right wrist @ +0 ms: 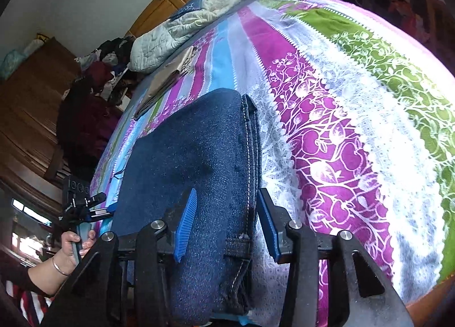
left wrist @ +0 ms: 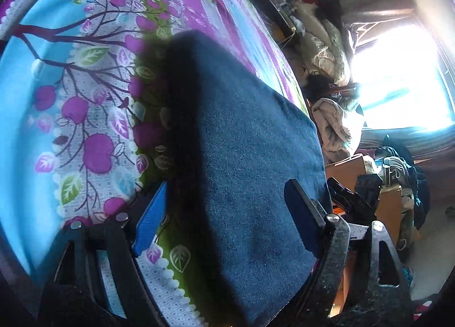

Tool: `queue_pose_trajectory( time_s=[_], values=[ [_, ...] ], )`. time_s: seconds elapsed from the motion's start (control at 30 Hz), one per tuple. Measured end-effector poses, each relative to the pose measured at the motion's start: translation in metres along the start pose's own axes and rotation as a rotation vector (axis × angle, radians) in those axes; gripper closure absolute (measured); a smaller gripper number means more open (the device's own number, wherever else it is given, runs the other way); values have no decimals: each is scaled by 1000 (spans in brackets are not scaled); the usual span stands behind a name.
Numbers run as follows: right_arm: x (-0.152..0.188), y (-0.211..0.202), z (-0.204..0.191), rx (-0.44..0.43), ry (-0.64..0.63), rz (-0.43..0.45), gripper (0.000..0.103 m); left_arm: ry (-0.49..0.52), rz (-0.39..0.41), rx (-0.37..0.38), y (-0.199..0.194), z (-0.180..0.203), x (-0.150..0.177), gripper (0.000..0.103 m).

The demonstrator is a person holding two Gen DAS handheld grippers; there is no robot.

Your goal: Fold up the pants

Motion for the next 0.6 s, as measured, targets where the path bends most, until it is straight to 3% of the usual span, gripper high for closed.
queue_pose_trajectory(
  time_s=[0.07,0.13,0.3,0.5,0.57,0.6],
  values=[
    [-2,10,0,-50,12,-17,52,4,-20,14,0,2,0,18],
    [-2,19,3,-70,10,-37,38,2,-42,24,2,5,-3,17],
    [-4,21,13,-113,8,-25,39,61,-111,8,16,17,-2,11],
    [-4,45,-16,-167,-98,-79,37,82,-91,39,22,21,-1,9],
    [-7,50,-25,-149,-125,-60,40,96,-84,28,24,25,-1,9],
    [-6,50,-26,-128,-136,-46,47,103,-83,22,23,25,-1,10]
  ],
)
Point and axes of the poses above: each gripper's, at about its wrist camera, not at the fingertips, and y roughly the way its jaws point, z to its right, x to its underside, the point moved 10 cm from there along y, roughly the way its jaws point, and after that the axes turned 9 degrees about -z, right-handed, at the moved point
